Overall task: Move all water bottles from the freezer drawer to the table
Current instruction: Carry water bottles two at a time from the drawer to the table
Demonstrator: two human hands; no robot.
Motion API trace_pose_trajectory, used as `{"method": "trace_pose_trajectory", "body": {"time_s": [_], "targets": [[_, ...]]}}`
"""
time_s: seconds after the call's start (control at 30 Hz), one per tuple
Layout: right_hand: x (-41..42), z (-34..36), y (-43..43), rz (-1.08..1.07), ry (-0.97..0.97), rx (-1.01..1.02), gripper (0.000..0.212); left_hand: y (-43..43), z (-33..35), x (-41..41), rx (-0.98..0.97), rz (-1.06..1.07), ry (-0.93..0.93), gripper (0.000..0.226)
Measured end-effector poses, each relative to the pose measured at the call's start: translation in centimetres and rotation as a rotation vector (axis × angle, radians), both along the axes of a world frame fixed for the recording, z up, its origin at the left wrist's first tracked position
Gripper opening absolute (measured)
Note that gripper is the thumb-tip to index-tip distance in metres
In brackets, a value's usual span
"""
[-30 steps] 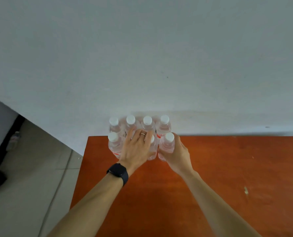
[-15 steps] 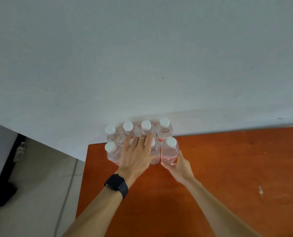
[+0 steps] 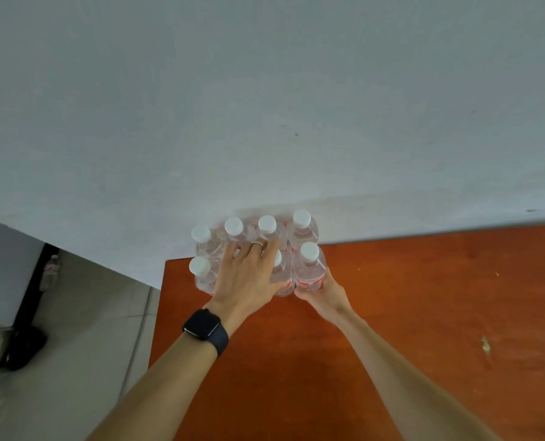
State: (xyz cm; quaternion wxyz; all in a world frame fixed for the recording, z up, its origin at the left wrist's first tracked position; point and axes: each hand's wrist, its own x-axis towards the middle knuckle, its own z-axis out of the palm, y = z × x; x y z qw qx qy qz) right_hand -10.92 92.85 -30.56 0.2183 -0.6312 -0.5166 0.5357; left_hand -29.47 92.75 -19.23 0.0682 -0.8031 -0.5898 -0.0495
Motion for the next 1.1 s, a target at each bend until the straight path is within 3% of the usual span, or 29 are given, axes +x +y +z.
{"method": "trace_pose_trajectory", "body": {"time_s": [0.27,0.43,0.7,0.9,1.1], "targets": [[-0.3,0.2,-0.4,0.016,-0.044,-0.003,0.091,-0.2,0.6,0.5,-0.080,0.047,0.013,0.064],[1.2,1.8,-0.6,0.084,-0.139,-0.109,0.114,-1.0,1.5,0.7,-0.139,0.055,0.035,0.068],[7.3,9.6,-8.8,-0.026,-0.205,0.059,0.062,-7.1,3.7,3.4,0.032,-0.035,-0.121,0.050],[13.3,15.3,-19.7,-0.102,-0.305,0.234,0.042,-12.7,2.4,9.9,-0.319,-0.134,-0.157,0.055],[20.7,18.4,-32.0,-0.275,-0.557,0.286,0.033,-19.4,2.9,21.0,-0.450,-0.414,-0.120,0.051]]}}
